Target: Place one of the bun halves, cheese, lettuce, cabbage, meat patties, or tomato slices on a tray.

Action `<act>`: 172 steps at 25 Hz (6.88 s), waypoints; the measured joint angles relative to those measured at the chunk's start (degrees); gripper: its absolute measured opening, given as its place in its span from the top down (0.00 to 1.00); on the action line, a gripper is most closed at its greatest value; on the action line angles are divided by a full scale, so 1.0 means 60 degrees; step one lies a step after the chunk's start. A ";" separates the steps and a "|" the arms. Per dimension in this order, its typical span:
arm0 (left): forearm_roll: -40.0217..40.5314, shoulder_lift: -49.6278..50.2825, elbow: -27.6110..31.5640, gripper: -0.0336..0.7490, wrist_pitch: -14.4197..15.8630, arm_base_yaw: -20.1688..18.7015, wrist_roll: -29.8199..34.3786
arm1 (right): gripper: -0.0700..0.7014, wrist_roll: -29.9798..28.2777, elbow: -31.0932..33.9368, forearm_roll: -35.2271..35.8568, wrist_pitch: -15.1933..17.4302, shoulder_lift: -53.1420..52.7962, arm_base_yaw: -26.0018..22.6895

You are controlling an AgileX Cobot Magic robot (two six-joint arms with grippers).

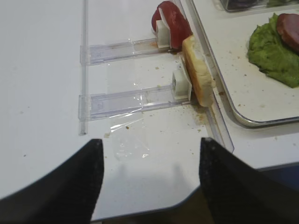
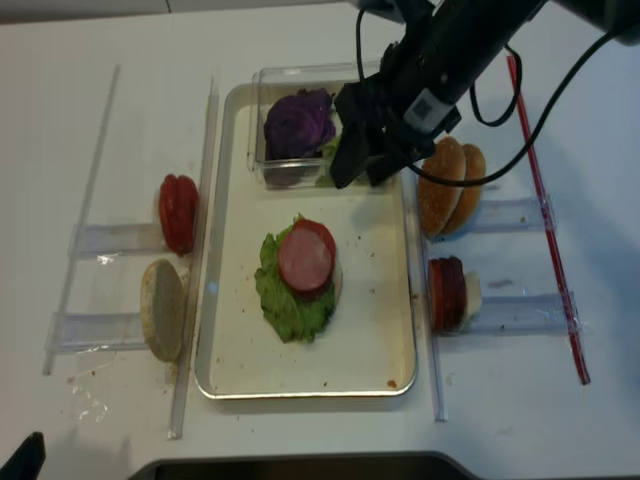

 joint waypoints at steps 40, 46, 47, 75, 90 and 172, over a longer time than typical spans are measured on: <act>0.0000 0.0000 0.0000 0.44 0.0000 0.0000 0.0000 | 0.34 0.2645 -0.0201 -0.4875 0.0288 -0.2625 0.0000; 0.0000 0.0000 0.0000 0.44 0.0000 0.0000 0.0000 | 0.34 0.2826 -0.0201 -0.5269 0.0295 -0.2727 0.0000; 0.0000 0.0000 0.0000 0.44 0.0000 0.0000 0.0000 | 0.34 0.2805 -0.0201 -0.5328 0.0295 -0.2727 0.0000; 0.0000 0.0000 0.0000 0.44 0.0000 0.0000 0.0000 | 0.34 0.1839 0.1636 -0.5635 0.0299 -0.3551 -0.3301; 0.0000 0.0000 0.0000 0.44 0.0000 0.0000 0.0000 | 0.34 0.1713 0.4013 -0.5775 0.0319 -0.6815 -0.3421; 0.0000 0.0000 0.0000 0.44 0.0000 0.0000 0.0000 | 0.34 0.2345 0.9613 -0.6076 -0.0723 -1.7304 -0.3436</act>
